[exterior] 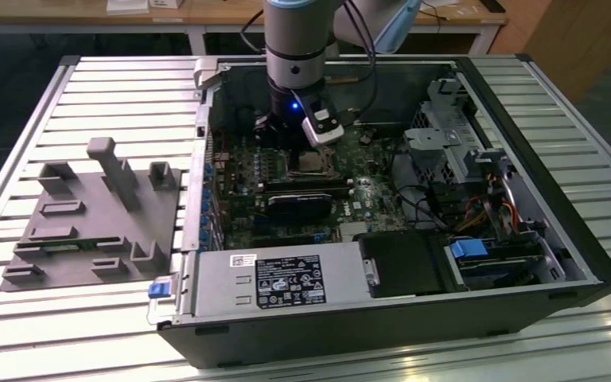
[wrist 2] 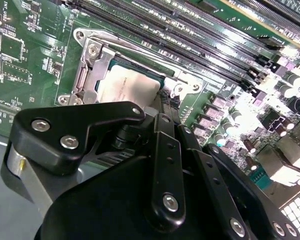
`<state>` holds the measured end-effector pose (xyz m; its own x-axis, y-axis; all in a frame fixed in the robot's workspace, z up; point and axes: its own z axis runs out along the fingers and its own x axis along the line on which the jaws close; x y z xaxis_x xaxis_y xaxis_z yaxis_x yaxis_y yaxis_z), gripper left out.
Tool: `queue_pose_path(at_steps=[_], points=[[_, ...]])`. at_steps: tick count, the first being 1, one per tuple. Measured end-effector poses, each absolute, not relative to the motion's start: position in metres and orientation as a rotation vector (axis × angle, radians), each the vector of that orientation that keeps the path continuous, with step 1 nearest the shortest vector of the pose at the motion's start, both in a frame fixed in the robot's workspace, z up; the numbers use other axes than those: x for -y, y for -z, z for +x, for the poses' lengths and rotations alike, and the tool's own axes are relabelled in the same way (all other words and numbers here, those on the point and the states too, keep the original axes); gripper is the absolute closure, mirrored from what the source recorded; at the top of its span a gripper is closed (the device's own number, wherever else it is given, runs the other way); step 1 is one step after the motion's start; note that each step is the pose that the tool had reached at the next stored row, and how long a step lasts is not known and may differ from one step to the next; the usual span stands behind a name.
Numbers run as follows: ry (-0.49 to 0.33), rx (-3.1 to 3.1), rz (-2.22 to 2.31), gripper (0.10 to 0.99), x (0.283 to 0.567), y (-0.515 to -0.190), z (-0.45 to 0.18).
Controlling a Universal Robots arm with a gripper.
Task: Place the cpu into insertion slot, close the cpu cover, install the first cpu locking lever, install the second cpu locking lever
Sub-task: 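Close the cpu cover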
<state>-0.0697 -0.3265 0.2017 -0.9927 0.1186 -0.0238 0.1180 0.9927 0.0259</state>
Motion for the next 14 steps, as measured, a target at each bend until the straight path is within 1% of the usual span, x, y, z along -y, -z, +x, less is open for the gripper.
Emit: queue_pose_path(at_steps=[14], points=[[-0.038, -3.111, 0.175, 0.984, 0.3265, -0.2008, -0.0682]])
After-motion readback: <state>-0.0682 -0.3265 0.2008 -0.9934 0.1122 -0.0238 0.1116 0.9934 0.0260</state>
